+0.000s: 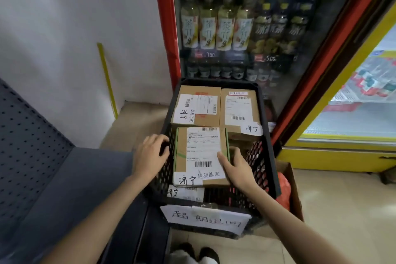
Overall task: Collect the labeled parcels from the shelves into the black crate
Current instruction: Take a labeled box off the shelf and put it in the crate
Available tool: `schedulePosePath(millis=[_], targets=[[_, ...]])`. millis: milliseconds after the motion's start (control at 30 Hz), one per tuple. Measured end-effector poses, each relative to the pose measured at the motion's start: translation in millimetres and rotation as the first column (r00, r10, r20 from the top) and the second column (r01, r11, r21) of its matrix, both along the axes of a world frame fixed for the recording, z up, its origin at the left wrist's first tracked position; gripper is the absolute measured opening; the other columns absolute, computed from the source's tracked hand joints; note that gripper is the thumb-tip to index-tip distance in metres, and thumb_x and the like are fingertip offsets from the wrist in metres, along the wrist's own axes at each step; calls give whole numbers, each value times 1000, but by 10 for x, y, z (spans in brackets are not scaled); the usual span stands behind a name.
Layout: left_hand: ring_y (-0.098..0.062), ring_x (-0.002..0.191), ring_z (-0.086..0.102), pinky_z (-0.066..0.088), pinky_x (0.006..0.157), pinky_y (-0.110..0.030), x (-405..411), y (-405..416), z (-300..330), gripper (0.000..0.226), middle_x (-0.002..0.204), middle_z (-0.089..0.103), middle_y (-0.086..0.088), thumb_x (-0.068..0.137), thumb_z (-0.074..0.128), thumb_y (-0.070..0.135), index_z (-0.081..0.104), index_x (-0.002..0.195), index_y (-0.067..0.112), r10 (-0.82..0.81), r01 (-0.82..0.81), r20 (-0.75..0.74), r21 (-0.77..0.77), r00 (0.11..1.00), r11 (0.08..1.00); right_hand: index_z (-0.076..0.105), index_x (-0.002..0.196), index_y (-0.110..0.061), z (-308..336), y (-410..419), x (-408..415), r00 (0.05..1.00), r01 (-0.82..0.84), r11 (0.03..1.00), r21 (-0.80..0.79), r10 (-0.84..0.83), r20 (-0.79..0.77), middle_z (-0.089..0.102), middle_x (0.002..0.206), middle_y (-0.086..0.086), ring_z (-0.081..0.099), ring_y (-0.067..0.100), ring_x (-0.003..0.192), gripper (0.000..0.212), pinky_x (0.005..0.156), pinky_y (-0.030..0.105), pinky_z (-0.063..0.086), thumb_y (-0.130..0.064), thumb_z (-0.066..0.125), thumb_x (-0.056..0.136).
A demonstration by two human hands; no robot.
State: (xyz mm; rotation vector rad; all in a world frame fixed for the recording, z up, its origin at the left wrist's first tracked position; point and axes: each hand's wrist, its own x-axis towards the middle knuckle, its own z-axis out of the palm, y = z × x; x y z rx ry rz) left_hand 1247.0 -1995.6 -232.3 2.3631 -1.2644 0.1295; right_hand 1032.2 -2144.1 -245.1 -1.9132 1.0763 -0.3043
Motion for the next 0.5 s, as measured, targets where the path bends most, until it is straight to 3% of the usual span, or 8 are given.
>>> schedulePosePath(millis=[67,200,300,500], targets=[[-22,90,55,44,71,-33,84,-112,-35,19,99,62,-2,83,63,16,62,102,15,-28,28,20,5,999,1000,42,129,-15,-96,-10,8,999,0,1000,26,2,-53,61,120,-1,55,10,89,55,59,13,36,-55,45,92],[-22,92,52,39,74,-33,223,-314,-56,21,101,59,-3,81,64,13,62,101,14,-69,69,36,-6,997,998,38,133,-16,-239,-45,125,990,-16,1000,19,19,-142,58,128,2,58,19,106,64,81,30,47,-62,43,89],[-23,96,51,44,74,-36,295,-405,-136,22,103,58,-3,81,61,12,62,103,13,-83,83,0,-13,997,996,35,135,-17,-355,-64,253,973,-82,997,14,83,-214,54,133,4,55,23,113,67,93,36,45,-64,40,89],[-23,97,48,46,75,-38,335,-436,-236,21,100,58,-4,79,60,7,63,100,11,-92,91,-14,-62,996,994,36,128,-16,-712,-27,426,948,-85,985,148,126,-294,55,131,9,56,29,112,63,94,42,44,-65,40,88]])
